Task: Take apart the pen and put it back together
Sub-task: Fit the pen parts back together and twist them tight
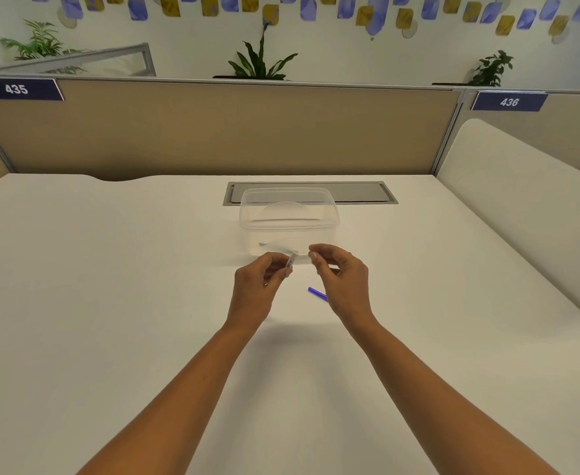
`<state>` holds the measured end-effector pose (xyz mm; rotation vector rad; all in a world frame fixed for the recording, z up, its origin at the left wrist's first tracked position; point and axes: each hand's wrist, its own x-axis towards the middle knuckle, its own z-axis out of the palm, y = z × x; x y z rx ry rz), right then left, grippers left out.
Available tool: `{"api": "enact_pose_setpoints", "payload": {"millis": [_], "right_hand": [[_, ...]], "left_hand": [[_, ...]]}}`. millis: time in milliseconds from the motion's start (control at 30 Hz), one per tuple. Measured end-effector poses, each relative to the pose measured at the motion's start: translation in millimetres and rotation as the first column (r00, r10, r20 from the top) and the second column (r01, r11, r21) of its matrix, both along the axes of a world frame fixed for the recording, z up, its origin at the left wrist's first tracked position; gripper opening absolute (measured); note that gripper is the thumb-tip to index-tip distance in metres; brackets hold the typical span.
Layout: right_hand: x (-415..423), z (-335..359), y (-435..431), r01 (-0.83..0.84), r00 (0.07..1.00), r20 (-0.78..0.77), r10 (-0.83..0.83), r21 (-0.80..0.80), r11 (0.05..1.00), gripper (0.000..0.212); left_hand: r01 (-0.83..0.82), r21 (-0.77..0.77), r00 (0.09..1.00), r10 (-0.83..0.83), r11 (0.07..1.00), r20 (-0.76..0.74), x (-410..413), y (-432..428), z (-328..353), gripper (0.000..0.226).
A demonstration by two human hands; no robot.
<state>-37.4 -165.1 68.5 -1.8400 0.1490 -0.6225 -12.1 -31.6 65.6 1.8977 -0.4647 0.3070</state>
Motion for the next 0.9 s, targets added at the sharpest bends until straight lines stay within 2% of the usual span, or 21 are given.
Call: {"api": "enact_pose_setpoints", "payload": {"millis": [100, 233, 367, 700, 767, 900], "right_hand": [[4.4, -21.8, -14.7, 0.048, 0.983, -0.165, -0.075, -0.166, 0.985, 0.018], [4.9, -54.3, -32.7, -0.099, 0.894, -0.435, -0.107, -0.425, 0.900, 0.030], [3.6, -62.8, -36.5, -0.166, 0.873, -0.468, -0.138, -0.550, 0.818, 0.025], [7.2, -58.7, -38.6, -0.131, 0.891, -0.437, -0.122, -0.505, 0.853, 0.015], [7.8, -53.9, -37.5, -0.077, 0.908, -0.404, -0.110, -0.420, 0.904, 0.011], [11.5, -34.7, -36.4, 0.016, 0.932, -0.357, -0.063, -0.133, 0.991, 0.007]], "left_hand": [[-0.007, -0.026, 1.000, 0.007, 1.000, -0.018, 1.2, 1.8, -2.5, 0.013], [-0.034, -0.063, 0.999, 0.031, 0.997, -0.041, 5.0, 2.4, -4.6, 0.012], [-0.042, -0.073, 0.998, 0.037, 0.996, -0.059, 4.8, 1.6, -2.3, 0.012], [-0.037, -0.054, 0.998, 0.034, 0.998, -0.048, 5.3, 5.7, 0.1, 0.011], [-0.043, -0.040, 0.998, 0.041, 0.998, -0.048, 6.1, 7.7, -0.9, 0.011], [-0.061, 0.025, 0.998, 0.062, 0.998, -0.030, 8.5, 9.9, -3.2, 0.011]]}}
